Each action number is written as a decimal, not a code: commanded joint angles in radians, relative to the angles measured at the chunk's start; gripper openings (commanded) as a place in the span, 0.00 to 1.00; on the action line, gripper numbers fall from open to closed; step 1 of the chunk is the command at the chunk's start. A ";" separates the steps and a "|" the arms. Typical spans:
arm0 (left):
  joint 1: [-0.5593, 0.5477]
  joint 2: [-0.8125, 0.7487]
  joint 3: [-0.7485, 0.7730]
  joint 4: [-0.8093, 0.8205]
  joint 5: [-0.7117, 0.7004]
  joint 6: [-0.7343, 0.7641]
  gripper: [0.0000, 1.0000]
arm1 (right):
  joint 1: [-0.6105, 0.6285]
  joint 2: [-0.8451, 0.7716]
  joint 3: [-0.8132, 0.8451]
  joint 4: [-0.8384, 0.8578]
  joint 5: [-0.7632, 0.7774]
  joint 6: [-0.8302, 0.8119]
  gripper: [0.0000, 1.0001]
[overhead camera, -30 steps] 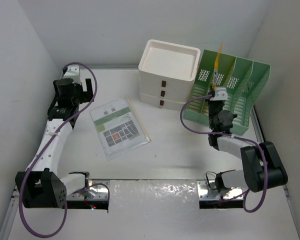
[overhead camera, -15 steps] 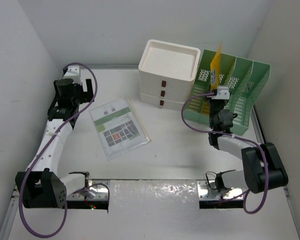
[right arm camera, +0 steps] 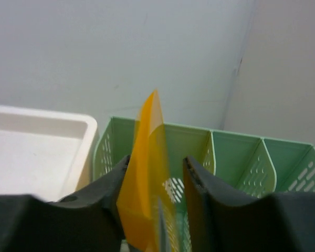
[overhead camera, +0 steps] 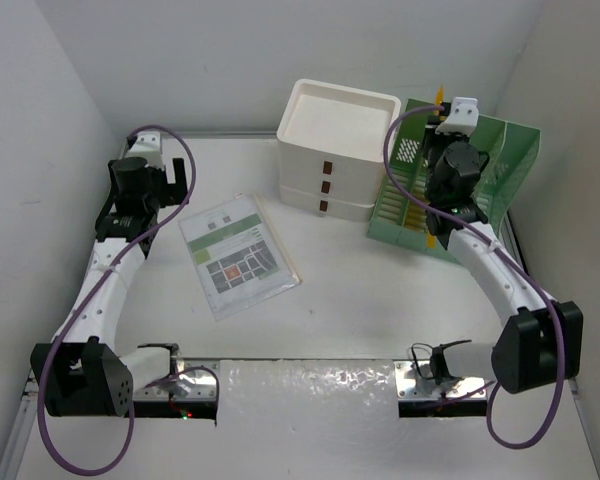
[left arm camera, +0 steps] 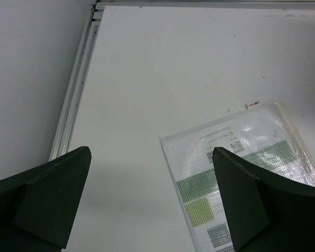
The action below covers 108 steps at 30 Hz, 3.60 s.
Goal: Organize the desk
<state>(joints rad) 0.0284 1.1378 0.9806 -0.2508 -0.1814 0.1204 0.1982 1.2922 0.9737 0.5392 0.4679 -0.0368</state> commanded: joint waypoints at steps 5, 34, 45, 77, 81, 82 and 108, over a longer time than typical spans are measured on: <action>0.013 -0.019 -0.002 0.047 0.014 0.008 1.00 | -0.003 0.033 0.057 -0.185 0.042 0.026 0.13; 0.013 -0.023 0.003 0.045 0.030 0.007 1.00 | 0.001 -0.080 -0.306 0.671 -0.037 -0.087 0.00; 0.013 -0.021 0.001 0.042 0.045 0.015 1.00 | 0.010 -0.097 -0.317 0.444 -0.080 -0.026 0.57; 0.153 0.025 -0.068 -0.113 0.444 0.235 1.00 | 0.570 0.587 0.289 -0.705 -0.500 0.365 0.83; 0.154 0.028 -0.069 -0.116 0.484 0.240 1.00 | 0.584 0.699 0.316 -0.722 -0.520 0.382 0.82; 0.154 0.028 -0.069 -0.117 0.485 0.240 1.00 | 0.592 0.737 0.327 -0.726 -0.520 0.383 0.81; 0.088 0.056 0.116 -0.368 1.027 0.843 1.00 | 0.682 0.314 0.013 -0.377 -0.769 -0.253 0.00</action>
<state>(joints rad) 0.1303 1.1961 1.0729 -0.6117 0.7330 0.8322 0.8715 1.6772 0.9901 0.0608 -0.2478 -0.1158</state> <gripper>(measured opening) 0.992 0.002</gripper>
